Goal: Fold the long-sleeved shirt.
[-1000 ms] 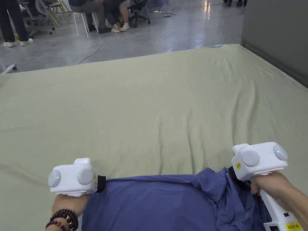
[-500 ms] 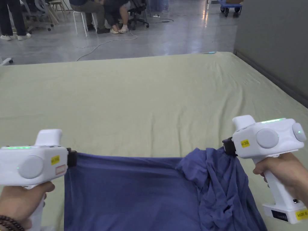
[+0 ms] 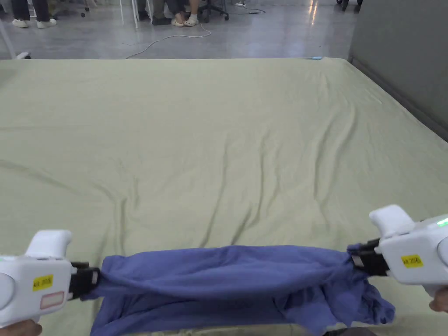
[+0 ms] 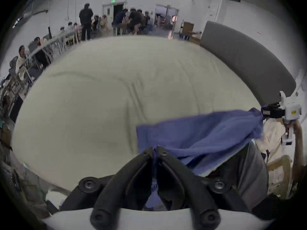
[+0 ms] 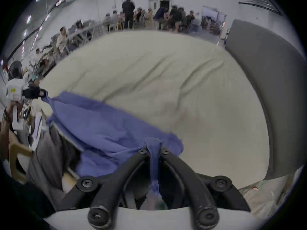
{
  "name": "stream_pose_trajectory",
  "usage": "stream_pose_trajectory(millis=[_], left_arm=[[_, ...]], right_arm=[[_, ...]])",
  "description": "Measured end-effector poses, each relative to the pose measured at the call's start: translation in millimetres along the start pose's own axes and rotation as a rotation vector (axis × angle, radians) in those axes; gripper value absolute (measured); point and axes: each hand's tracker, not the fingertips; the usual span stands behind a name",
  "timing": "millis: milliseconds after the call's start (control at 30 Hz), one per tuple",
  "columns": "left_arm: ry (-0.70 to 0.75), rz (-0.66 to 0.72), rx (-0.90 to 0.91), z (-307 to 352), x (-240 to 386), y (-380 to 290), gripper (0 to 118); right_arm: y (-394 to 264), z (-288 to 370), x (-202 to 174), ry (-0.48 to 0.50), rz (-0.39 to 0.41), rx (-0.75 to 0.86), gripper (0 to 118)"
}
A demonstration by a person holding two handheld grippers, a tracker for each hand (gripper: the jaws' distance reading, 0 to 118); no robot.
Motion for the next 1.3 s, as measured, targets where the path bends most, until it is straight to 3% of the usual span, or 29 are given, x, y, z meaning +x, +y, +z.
stream_pose_trajectory(millis=[133,300,367,400,467,500,533,633,733,767,800,833,867,900,933,967,1100,1133,1167,1200,1233,1267,1300], left_arm=[[0.023,-0.058,-0.109,-48.0,5.4,-20.4,1],[0.031,-0.037,-0.102,-60.7,5.3,-24.8,1],[0.029,-0.023,-0.102,-53.0,4.2,-21.2,4],[0.036,-0.007,-0.094,-45.5,5.1,-20.2,15],[0.033,0.008,-0.017,-24.1,3.7,-13.3,99],[0.03,0.003,0.017,-12.4,5.1,-9.7,118],[0.046,0.0,0.059,7.4,6.5,-6.7,113],[-0.01,-0.014,0.176,44.3,20.3,23.1,116],[0.001,-0.037,0.244,68.3,48.1,34.4,115],[0.012,-0.058,0.276,72.5,56.1,36.4,109],[0.037,-0.066,0.302,64.3,51.2,37.6,96],[0.071,-0.082,0.321,62.2,56.9,36.8,67],[0.068,-0.1,0.334,58.7,59.9,35.8,67],[0.07,-0.088,0.345,52.9,60.5,34.9,51],[0.09,-0.041,0.338,40.1,52.1,36.0,6],[0.097,-0.02,0.325,35.8,47.7,35.1,0],[-0.016,0.035,0.334,34.5,28.9,34.6,0],[-0.111,0.094,0.327,34.5,14.9,34.7,0],[-0.257,0.188,0.292,30.9,-4.2,34.4,7],[-0.387,0.281,0.243,30.9,-13.6,27.2,31],[-0.47,0.379,0.208,22.2,-28.6,23.2,86],[-0.514,0.427,0.147,9.1,-41.7,17.9,117],[-0.503,0.436,0.082,3.4,-52.4,8.5,117]], right_arm=[[-15.7,-57.0,1.1,-0.075,0.084,-0.156,4],[-12.5,-65.7,0.4,-0.072,0.032,-0.125,4],[-11.5,-60.4,1.1,-0.074,0.025,-0.125,10],[-10.5,-54.1,0.8,-0.09,0.028,-0.12,23],[-2.4,-30.0,-0.5,-0.117,0.028,-0.1,79],[3.2,-15.5,-1.5,-0.131,0.027,-0.066,95],[11.9,2.7,-3.8,-0.121,0.032,0.009,98],[44.1,52.9,-21.8,-0.119,0.062,0.22,98],[72.1,79.2,-45.8,-0.138,0.06,0.33,98],[78.5,81.1,-56.8,-0.142,0.037,0.354,97],[80.6,81.9,-64.2,-0.133,0.015,0.357,92],[81.0,79.2,-72.6,-0.136,-0.006,0.349,75],[79.8,73.9,-82.1,-0.15,-0.042,0.374,75],[78.8,67.9,-90.8,-0.159,-0.058,0.41,65],[79.2,58.7,-98.5,-0.176,-0.065,0.432,22],[80.4,56.2,-103.1,-0.194,-0.085,0.439,0],[88.0,50.7,-113.1,-0.148,-0.095,0.43,0],[87.8,54.1,-114.1,-0.147,-0.095,0.44,0],[84.1,51.2,-110.5,-0.14,-0.102,0.443,0],[83.6,53.3,-111.0,-0.137,-0.109,0.444,0],[82.0,55.7,-111.6,-0.131,-0.121,0.448,0],[79.1,58.2,-112.3,-0.109,-0.14,0.461,0],[74.9,58.7,-108.7,-0.072,-0.166,0.473,0]])
